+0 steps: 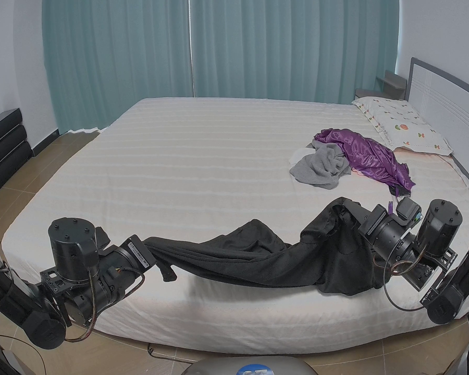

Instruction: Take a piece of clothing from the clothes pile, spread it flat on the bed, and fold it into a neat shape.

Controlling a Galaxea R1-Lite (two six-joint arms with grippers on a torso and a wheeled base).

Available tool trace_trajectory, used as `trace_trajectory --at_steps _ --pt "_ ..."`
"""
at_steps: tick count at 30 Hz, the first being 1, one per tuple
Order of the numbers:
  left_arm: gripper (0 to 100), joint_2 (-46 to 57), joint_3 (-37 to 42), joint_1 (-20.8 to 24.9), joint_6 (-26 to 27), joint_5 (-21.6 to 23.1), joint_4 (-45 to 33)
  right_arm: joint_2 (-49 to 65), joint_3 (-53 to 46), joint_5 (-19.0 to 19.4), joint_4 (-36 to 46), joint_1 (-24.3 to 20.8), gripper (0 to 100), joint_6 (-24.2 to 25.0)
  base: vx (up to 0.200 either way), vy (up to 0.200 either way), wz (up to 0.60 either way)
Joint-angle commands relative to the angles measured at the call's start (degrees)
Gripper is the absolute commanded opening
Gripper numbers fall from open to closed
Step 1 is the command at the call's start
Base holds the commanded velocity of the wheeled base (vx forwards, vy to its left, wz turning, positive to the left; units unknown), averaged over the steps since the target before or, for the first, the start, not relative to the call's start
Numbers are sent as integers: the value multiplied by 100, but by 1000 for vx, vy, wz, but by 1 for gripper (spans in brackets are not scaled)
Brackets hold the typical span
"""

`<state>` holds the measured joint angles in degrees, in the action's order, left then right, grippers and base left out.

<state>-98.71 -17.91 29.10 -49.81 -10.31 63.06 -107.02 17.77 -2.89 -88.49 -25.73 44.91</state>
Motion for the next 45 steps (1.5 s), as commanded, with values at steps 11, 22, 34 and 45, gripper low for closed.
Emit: trace_trajectory --at_steps 11,22,34,45 --pt "0 9 -2 -1 15 -41 4 -47 -20 -1 -10 -54 0 -9 0 200 0" --pt "0 97 191 52 33 -190 -4 146 -327 -19 -124 -46 0 -88 0 18 0" --pt "0 308 323 430 77 -586 -22 1122 -1013 -36 -124 -151 0 -272 -117 0 0" --pt "0 1767 288 790 736 -1157 -426 2845 -1101 -537 289 -169 0 -1397 -91 0 0"
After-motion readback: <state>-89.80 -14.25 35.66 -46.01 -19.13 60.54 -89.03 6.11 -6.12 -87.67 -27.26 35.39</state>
